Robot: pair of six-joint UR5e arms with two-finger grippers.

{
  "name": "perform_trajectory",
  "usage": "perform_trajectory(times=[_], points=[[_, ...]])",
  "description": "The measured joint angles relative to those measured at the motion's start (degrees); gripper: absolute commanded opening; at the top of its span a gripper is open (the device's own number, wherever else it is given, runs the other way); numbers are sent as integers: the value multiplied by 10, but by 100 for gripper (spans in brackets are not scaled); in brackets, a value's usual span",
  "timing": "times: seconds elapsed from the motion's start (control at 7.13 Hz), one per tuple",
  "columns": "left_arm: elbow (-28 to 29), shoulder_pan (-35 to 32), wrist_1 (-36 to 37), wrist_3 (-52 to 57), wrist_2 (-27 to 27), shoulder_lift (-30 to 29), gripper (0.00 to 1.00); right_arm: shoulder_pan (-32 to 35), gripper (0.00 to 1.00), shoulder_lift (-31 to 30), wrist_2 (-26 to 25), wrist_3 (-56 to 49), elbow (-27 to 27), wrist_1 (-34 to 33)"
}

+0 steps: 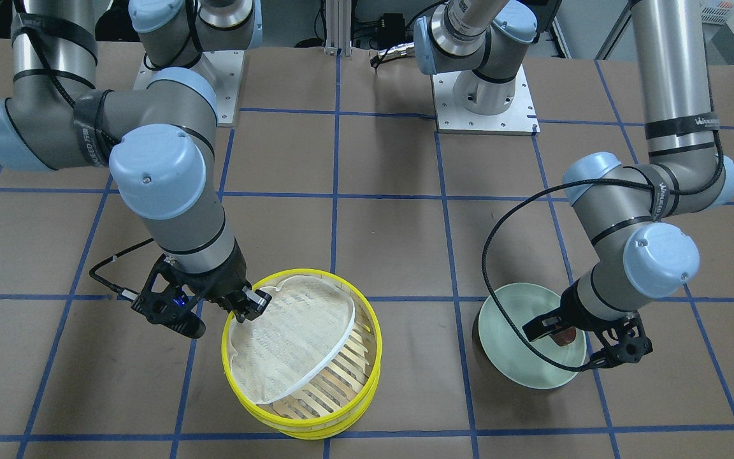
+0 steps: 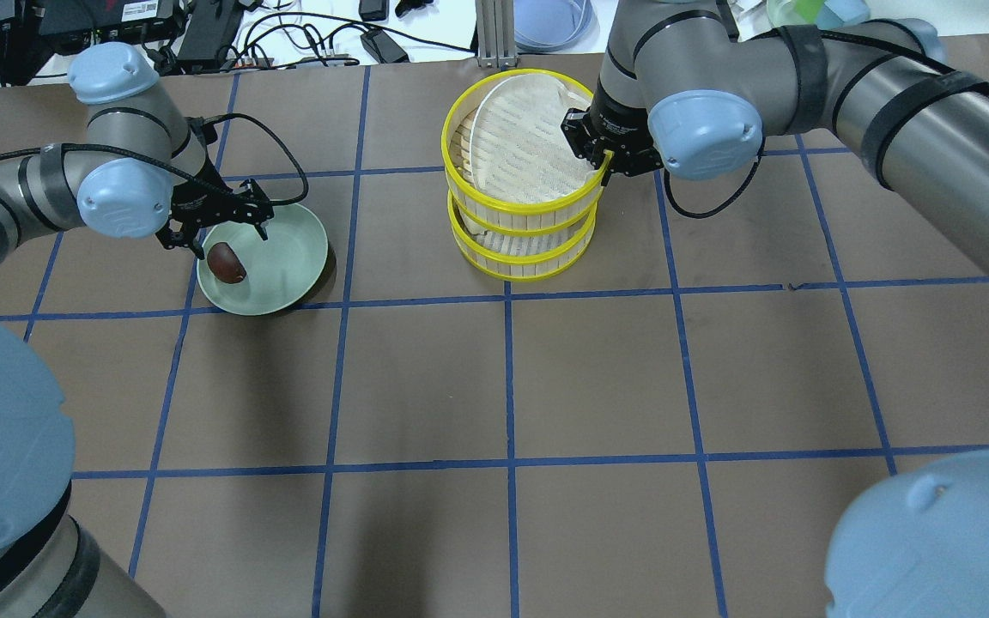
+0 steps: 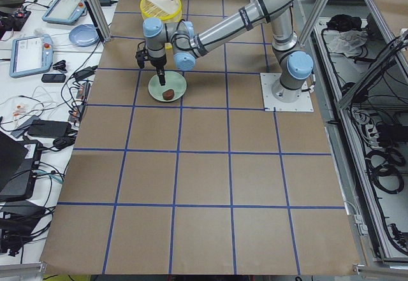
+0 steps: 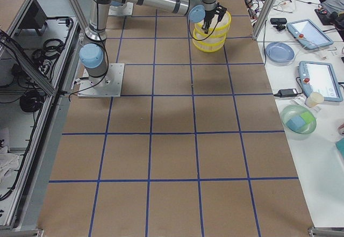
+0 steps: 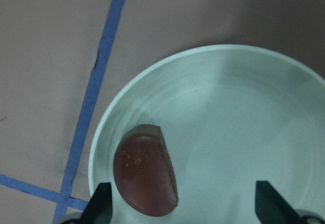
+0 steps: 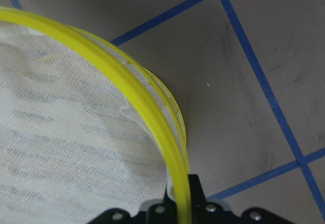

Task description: Stack buns with steamer

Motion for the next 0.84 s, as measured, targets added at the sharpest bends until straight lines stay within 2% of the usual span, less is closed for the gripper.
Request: perform_trajectory(times=[0.28, 0.42, 0.7, 0.84], points=[[0, 8, -4, -27, 8, -11, 100, -1, 0, 7, 2, -1, 21, -17], [1, 9, -7, -37, 7, -15, 84, -1, 0, 10, 2, -2, 26, -25], [6, 9, -6, -55, -6, -21, 20, -3, 0, 17, 2, -2, 29, -41], [7, 9, -4, -56, -10, -28, 0, -4, 0, 23, 2, -2, 29, -45]])
